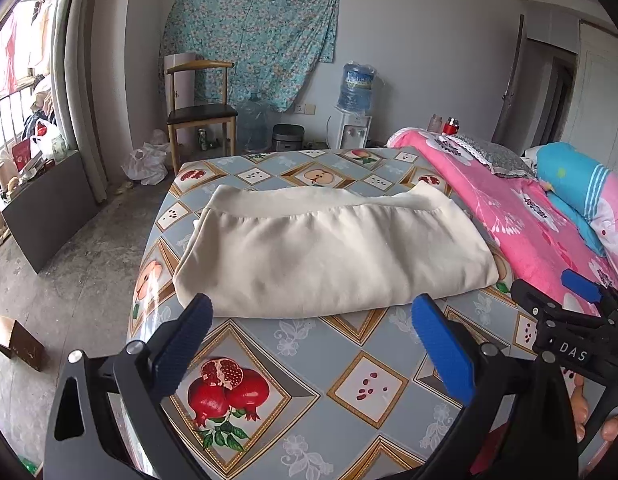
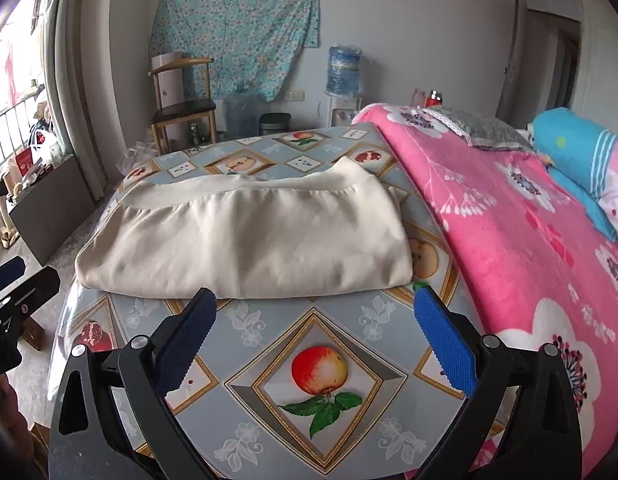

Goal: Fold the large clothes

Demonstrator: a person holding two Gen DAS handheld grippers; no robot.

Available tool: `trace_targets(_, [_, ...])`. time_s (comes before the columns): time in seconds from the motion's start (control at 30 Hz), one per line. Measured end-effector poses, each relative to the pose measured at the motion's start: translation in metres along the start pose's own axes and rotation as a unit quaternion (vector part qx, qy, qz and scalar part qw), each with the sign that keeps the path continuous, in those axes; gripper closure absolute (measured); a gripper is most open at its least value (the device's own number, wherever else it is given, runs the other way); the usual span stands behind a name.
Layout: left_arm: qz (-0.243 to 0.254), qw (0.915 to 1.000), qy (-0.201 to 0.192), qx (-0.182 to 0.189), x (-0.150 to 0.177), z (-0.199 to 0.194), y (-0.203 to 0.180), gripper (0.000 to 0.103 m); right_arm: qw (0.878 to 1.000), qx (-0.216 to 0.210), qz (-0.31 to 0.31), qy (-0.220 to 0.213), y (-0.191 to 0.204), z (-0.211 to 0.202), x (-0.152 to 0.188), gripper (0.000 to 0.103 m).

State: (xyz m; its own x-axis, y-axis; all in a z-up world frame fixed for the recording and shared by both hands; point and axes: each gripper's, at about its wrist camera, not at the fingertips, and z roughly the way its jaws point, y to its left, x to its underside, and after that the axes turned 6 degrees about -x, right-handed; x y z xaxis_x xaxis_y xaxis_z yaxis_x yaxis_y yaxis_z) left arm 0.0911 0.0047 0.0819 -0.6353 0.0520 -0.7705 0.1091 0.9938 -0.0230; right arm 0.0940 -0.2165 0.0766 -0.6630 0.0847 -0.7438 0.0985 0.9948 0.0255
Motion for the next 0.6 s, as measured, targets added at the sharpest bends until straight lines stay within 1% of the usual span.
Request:
trace_targets(0.13, [0.018, 0.9989, -0.008, -0.042, -0.001, 0.004, -0.006, 0.005, 1.000, 0.006, -0.006, 0.003, 0.004, 0.005, -0.001, 0.007])
trace_targets(0.2, [0.020, 0.9976, -0.002, -0.066, -0.001, 0.009, -0.007, 0.005, 1.000, 0.009, -0.010, 0.007, 0.006, 0.007, -0.001, 0.007])
trace_targets(0.3, [0.025, 0.9959, 0.022, -0.084, -0.002, 0.019, -0.008, 0.005, 0.999, 0.021, -0.016, 0.021, 0.008, 0.013, -0.001, 0.007])
trace_targets(0.37, [0.024, 0.9952, 0.043, -0.085, 0.000, 0.027, -0.007, 0.005, 0.999, 0.022, -0.014, 0.028, 0.007, 0.014, 0.000, 0.007])
trace_targets(0.47, [0.010, 0.9924, 0.077, -0.095, 0.003, 0.039, -0.004, 0.005, 0.999, 0.022, -0.010, 0.035, 0.004, 0.014, 0.001, 0.007])
trace_targets(0.53, [-0.007, 0.9900, 0.090, -0.108, 0.007, 0.044, -0.001, 0.005, 0.999, 0.024, -0.006, 0.040, 0.003, 0.014, 0.003, 0.007])
trace_targets(0.6, [-0.018, 0.9885, 0.099, -0.113, 0.010, 0.046, 0.001, 0.005, 0.999, 0.024, -0.006, 0.048, 0.002, 0.016, 0.006, 0.007])
